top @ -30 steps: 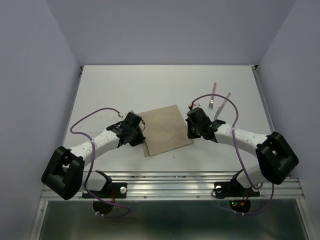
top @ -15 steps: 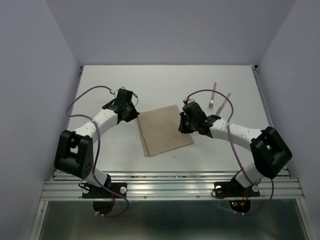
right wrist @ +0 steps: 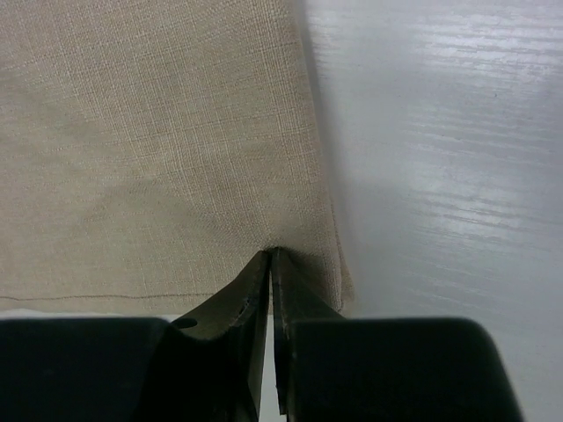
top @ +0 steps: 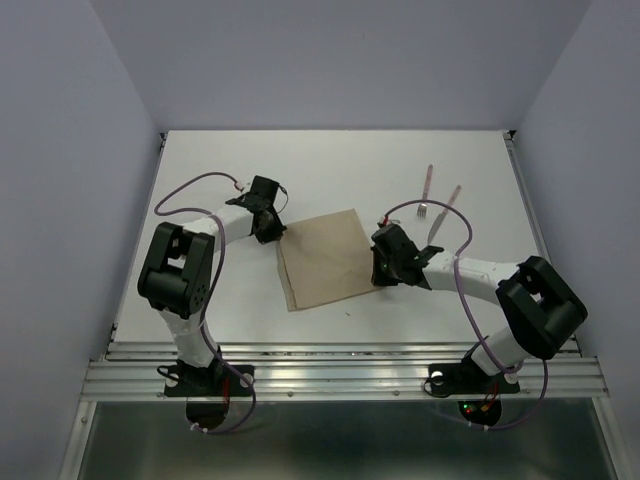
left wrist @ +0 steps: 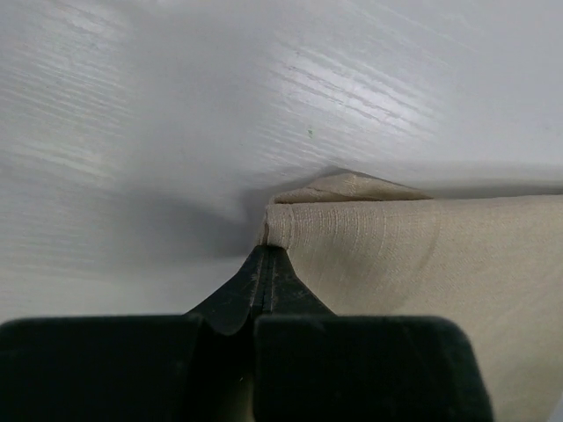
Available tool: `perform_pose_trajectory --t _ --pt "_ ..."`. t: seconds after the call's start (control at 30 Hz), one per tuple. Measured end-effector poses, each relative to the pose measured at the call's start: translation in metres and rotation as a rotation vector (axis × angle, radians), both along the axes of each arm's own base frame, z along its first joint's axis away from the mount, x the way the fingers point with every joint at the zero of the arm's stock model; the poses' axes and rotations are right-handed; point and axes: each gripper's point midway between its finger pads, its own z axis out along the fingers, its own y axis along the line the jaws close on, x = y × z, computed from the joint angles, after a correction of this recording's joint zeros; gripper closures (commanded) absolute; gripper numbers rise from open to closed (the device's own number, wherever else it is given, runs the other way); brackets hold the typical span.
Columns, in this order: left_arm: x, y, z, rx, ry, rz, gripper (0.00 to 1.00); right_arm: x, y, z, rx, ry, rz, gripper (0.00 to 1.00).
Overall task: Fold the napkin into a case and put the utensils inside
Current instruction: Pick up the lower triangle-folded napkin from the center of the board.
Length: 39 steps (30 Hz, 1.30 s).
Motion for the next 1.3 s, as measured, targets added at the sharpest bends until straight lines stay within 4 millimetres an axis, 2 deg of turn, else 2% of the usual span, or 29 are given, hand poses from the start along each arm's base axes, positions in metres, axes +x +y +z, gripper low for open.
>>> perform_pose_trajectory --t 0.07,0.27,0.37,0.47,0.5,0.6,0.63,0.7,0.73,0.8,0.9,1.0,1.2,1.3 --pt "0.0 0.0 -0.013 0.008 0.024 0.003 1.0 0.001 0.0 0.001 0.001 -0.008 -0.005 0.9" --pt "0.003 0.0 -0.009 0.012 0.019 0.0 1.0 0.002 -0.002 0.003 -0.005 -0.02 -0.002 0.89" --pt "-0.002 0.003 0.003 0.02 0.01 -0.002 1.0 0.003 -0.001 0.016 0.001 -0.048 0.015 0.87" --pt "-0.004 0.01 0.041 0.021 -0.06 0.003 0.97 0.015 0.009 0.037 0.022 -0.098 0.033 0.86" --pt "-0.004 0.012 0.048 0.02 -0.074 0.005 0.96 0.021 0.016 0.048 0.034 -0.121 0.04 0.85" --pt "-0.006 0.028 0.098 0.003 -0.183 0.038 0.89 0.039 0.038 0.073 0.041 -0.18 0.069 0.73" --pt "-0.007 0.034 0.108 -0.003 -0.207 0.052 0.84 0.048 0.053 0.081 0.045 -0.205 0.089 0.66" --pt "-0.01 0.056 0.131 -0.01 -0.264 0.103 0.79 0.056 0.074 0.088 0.04 -0.226 0.118 0.6" --pt "-0.013 0.066 0.136 -0.01 -0.277 0.126 0.7 0.064 0.091 0.092 0.031 -0.241 0.14 0.54" --pt "-0.021 0.083 0.138 -0.002 -0.278 0.168 0.61 0.076 0.126 0.093 0.021 -0.258 0.181 0.47" --pt "-0.036 0.098 0.13 0.013 -0.244 0.2 0.6 0.088 0.165 0.083 0.003 -0.268 0.225 0.38" --pt "-0.051 0.103 0.119 0.025 -0.194 0.21 0.61 0.094 0.193 0.072 -0.021 -0.273 0.252 0.34" --pt "-0.068 0.109 0.122 0.023 -0.193 0.219 0.62 0.109 0.229 0.054 -0.065 -0.296 0.263 0.31" --pt "-0.069 0.109 0.127 0.014 -0.21 0.22 0.62 0.117 0.236 0.045 -0.087 -0.308 0.255 0.31"
